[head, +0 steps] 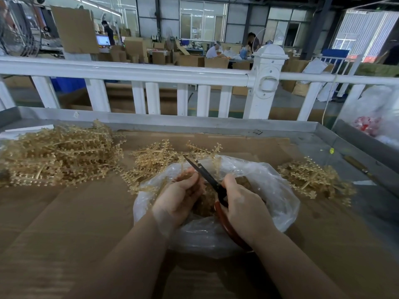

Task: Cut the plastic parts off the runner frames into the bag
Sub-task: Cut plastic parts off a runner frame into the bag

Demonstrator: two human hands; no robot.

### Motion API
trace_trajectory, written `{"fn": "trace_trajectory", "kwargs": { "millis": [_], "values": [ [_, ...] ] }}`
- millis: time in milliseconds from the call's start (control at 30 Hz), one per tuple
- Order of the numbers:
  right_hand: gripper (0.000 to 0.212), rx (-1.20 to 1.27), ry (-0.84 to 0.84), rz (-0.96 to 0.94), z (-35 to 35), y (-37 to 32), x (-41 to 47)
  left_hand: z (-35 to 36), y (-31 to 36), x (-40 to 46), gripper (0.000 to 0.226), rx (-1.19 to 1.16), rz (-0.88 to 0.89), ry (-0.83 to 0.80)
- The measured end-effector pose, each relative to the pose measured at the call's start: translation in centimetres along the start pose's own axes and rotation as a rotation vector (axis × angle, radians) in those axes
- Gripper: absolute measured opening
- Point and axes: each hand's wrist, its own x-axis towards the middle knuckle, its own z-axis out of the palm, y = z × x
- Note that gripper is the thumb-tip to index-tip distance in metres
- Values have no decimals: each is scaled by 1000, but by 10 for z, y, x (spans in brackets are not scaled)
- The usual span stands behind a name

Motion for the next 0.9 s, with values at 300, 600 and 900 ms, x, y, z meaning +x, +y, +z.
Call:
{"fn": "trace_trajectory", "kwargs": {
  "millis": [300, 600, 900],
  "values": [
    [14, 29, 2, -29, -4, 2, -5, 1, -3, -2, 11, -72, 121, 71],
    [18, 44, 12, -40, -3, 2, -7, 4, -2, -3, 13, -15, 130, 100],
    [19, 39, 30, -11, 2, -1, -5, 4, -2, 0, 14, 25, 78, 33]
  ]
}}
